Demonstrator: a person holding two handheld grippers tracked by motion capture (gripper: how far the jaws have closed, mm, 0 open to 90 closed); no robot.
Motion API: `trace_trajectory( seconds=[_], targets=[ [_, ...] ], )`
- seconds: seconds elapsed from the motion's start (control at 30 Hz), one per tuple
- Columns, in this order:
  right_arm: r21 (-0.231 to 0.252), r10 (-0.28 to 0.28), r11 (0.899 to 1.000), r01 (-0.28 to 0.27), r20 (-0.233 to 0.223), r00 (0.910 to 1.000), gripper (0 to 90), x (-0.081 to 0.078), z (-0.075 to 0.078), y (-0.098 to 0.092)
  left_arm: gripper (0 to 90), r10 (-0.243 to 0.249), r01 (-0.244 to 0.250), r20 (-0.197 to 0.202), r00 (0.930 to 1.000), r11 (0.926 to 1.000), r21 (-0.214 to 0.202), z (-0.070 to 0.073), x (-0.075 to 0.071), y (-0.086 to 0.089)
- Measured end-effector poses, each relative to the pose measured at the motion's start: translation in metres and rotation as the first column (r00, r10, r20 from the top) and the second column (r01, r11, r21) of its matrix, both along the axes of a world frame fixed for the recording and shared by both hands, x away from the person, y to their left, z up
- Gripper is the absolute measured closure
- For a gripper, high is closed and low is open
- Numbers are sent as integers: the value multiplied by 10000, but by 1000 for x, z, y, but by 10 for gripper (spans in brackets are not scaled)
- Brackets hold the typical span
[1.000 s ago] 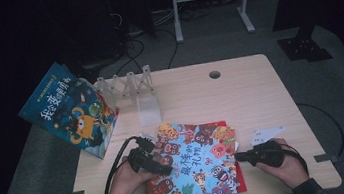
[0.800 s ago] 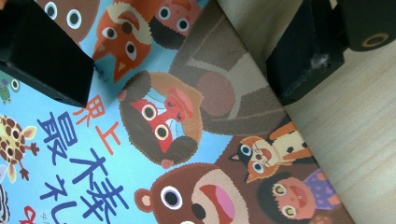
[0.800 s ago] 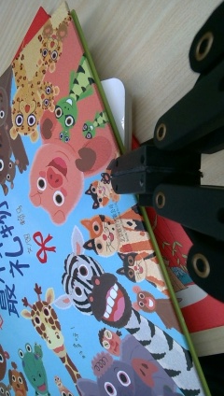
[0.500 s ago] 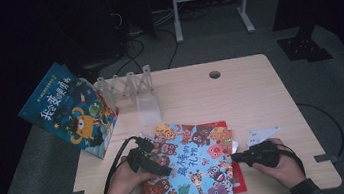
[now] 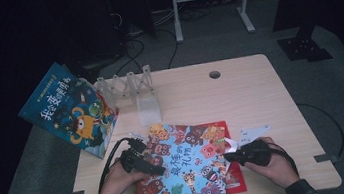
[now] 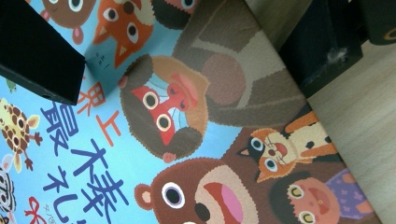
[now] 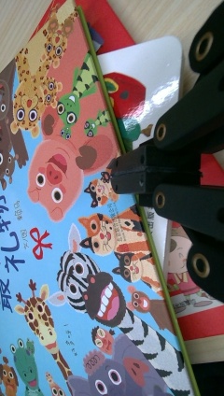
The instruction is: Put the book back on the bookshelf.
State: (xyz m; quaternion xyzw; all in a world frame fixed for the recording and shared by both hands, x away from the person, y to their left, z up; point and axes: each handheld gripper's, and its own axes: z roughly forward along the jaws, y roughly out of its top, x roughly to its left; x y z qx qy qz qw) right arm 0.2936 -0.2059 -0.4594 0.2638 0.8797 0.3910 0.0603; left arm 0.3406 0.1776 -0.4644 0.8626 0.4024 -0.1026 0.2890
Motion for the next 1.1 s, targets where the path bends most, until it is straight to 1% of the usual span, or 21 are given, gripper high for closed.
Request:
trace_trajectory(
  seconds=[0.33,0.57,0.6,0.67,0.8,0.83,0.9,0.97,1.07,1.1],
  targets=[
    [63,265,9996,-265,-52,9996,897,1,0,13,0,399,-399,63,9992,9992,51,-1,3,9],
    [200,242,9995,-240,-135,9996,897,1,-2,14,0,572,-570,149,9982,9983,-141,-2,2,11],
    [193,233,9995,-230,-128,9996,897,1,-2,14,0,568,-565,150,9983,9982,-223,-2,2,11],
    [163,218,9996,-216,-114,9997,897,1,-1,14,3,591,-589,32,9982,9976,-372,-2,3,13],
    [99,201,9997,-201,-48,9998,897,0,-1,15,4,556,-557,-80,9984,9981,-268,-1,4,12],
    [68,202,9998,-202,-22,9998,897,0,-1,15,4,553,-556,-117,9984,9980,-305,-1,5,12],
    [-6,197,9998,-197,2,9998,897,0,0,16,9,620,-633,-246,9978,9964,-562,-1,6,14],
    [-56,174,9998,-174,-1,9998,897,-1,0,17,10,661,-680,-296,9974,9953,-691,0,6,15],
    [-99,161,9998,-161,29,9999,897,-1,0,17,10,622,-636,-265,9977,9963,-583,2,6,14],
    [-101,156,9998,-156,25,9999,897,-1,0,17,10,591,-601,-195,9981,9965,-579,4,6,14]
  ],
)
